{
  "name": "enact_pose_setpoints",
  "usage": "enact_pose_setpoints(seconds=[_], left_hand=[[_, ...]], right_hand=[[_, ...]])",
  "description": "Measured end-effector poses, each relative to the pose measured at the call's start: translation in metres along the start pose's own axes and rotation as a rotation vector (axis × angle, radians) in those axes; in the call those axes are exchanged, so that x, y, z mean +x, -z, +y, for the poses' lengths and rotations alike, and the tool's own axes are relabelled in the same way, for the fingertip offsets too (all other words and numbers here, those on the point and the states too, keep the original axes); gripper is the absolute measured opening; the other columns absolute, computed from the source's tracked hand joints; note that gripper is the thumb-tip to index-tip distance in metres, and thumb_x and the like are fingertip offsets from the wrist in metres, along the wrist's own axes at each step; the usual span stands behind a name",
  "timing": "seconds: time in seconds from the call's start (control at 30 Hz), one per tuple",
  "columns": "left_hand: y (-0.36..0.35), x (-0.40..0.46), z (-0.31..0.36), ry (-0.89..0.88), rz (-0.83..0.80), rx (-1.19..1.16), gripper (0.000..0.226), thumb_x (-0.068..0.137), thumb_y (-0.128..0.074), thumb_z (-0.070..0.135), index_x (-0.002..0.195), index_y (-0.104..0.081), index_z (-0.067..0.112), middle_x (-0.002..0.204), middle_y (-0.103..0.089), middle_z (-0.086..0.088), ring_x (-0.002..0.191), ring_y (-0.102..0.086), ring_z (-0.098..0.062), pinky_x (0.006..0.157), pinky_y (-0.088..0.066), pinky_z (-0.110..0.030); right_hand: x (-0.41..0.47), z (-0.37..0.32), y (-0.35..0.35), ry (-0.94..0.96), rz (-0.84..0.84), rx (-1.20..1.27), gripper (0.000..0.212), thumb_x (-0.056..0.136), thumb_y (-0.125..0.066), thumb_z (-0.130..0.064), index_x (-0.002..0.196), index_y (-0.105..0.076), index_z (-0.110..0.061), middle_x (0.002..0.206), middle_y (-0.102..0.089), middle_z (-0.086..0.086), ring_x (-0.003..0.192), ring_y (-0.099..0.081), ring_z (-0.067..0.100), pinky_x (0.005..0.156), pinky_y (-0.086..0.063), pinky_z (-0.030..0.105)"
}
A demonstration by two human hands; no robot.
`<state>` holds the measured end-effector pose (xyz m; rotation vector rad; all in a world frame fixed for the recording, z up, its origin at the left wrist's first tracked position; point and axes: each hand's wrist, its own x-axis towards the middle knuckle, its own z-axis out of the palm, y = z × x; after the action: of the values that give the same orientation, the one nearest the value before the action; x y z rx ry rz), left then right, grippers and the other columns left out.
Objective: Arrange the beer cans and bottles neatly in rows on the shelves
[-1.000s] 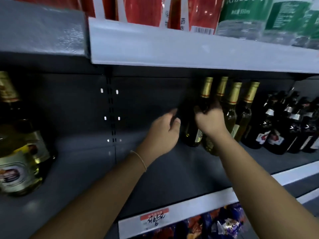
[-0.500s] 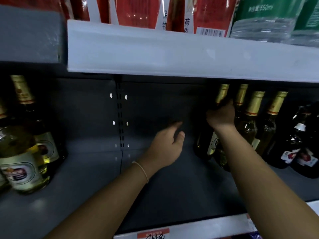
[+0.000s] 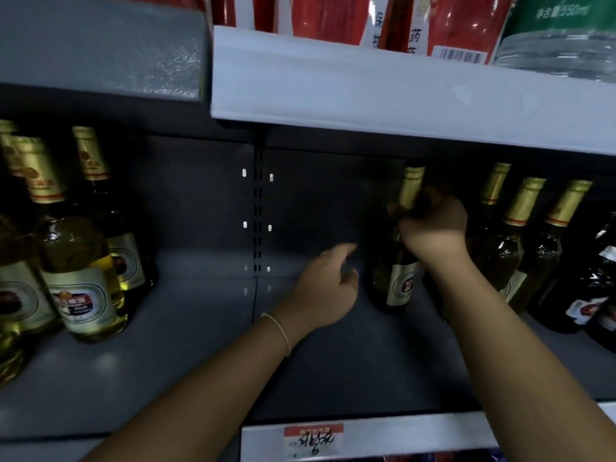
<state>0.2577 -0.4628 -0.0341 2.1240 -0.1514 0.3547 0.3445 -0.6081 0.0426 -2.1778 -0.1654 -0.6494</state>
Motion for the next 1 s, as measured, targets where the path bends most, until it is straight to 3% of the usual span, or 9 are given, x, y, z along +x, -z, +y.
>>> enact_pose_setpoints(seconds=[0.17, 0.33, 0.4, 0.5, 0.7, 0.87, 1.0], left_hand=[[0.017, -0.013, -0.009, 0.009, -0.001, 0.011, 0.054, 0.093, -0.054, 0.023, 0.144, -0.039, 0.019, 0.144, -0.047, -0.005, 0.133, -0.044, -0.017, 0.111, -0.039, -0.038], [0.049, -0.04, -0.02, 0.011, -0.063, -0.061, 0.052, 0.083, -0.062, 0.023, 0.132, -0.047, 0.027, 0.128, -0.059, 0.003, 0.117, -0.054, -0.007, 0.102, -0.047, -0.036], [0.062, -0.055, -0.027, 0.022, -0.083, -0.105, 0.053, 0.078, -0.069, 0.024, 0.126, -0.048, 0.032, 0.117, -0.064, 0.01, 0.107, -0.06, -0.004, 0.092, -0.053, -0.035], [0.073, -0.079, -0.039, 0.06, -0.051, -0.112, 0.061, 0.071, -0.081, 0.034, 0.122, -0.048, 0.038, 0.11, -0.064, 0.016, 0.097, -0.062, 0.006, 0.079, -0.051, -0.017], [0.104, -0.114, -0.065, 0.127, 0.17, -0.153, 0.062, 0.06, -0.088, 0.042, 0.11, -0.053, 0.035, 0.099, -0.068, 0.017, 0.087, -0.064, 0.006, 0.073, -0.053, -0.011], [0.14, -0.135, -0.08, 0.152, 0.261, -0.153, 0.061, 0.057, -0.089, 0.039, 0.108, -0.056, 0.034, 0.096, -0.069, 0.017, 0.085, -0.065, 0.005, 0.076, -0.055, -0.017], [0.166, -0.154, -0.093, 0.179, 0.269, -0.169, 0.06, 0.059, -0.088, 0.036, 0.109, -0.055, 0.036, 0.098, -0.069, 0.018, 0.086, -0.063, 0.009, 0.074, -0.051, -0.01]], right_hand=[[-0.032, -0.029, -0.008, 0.053, 0.038, 0.104, 0.021, 0.073, -0.082, -0.038, 0.077, -0.067, -0.024, 0.074, -0.066, -0.006, 0.078, -0.069, 0.018, 0.071, -0.054, 0.031], [-0.067, -0.068, -0.027, 0.054, 0.047, 0.212, 0.029, 0.067, -0.087, -0.036, 0.074, -0.062, -0.024, 0.065, -0.062, -0.015, 0.065, -0.063, 0.009, 0.067, -0.055, 0.032], [-0.078, -0.08, -0.036, 0.057, 0.045, 0.231, 0.033, 0.064, -0.088, -0.037, 0.073, -0.058, -0.025, 0.066, -0.063, -0.013, 0.067, -0.064, 0.011, 0.068, -0.057, 0.036], [-0.09, -0.096, -0.046, 0.025, 0.001, 0.269, 0.043, 0.057, -0.088, -0.044, 0.081, -0.064, -0.018, 0.073, -0.069, -0.005, 0.072, -0.069, 0.016, 0.07, -0.059, 0.045], [-0.122, -0.142, -0.071, 0.006, -0.066, 0.361, 0.046, 0.05, -0.085, -0.048, 0.079, -0.065, -0.018, 0.07, -0.071, -0.002, 0.069, -0.07, 0.017, 0.067, -0.059, 0.047], [-0.148, -0.177, -0.089, 0.04, -0.12, 0.395, 0.043, 0.057, -0.092, -0.044, 0.076, -0.064, -0.018, 0.066, -0.069, -0.003, 0.065, -0.068, 0.015, 0.064, -0.059, 0.039], [-0.168, -0.196, -0.098, 0.069, -0.28, 0.511, 0.037, 0.063, -0.091, -0.04, 0.083, -0.068, -0.019, 0.069, -0.07, -0.004, 0.064, -0.066, 0.008, 0.06, -0.054, 0.027]])
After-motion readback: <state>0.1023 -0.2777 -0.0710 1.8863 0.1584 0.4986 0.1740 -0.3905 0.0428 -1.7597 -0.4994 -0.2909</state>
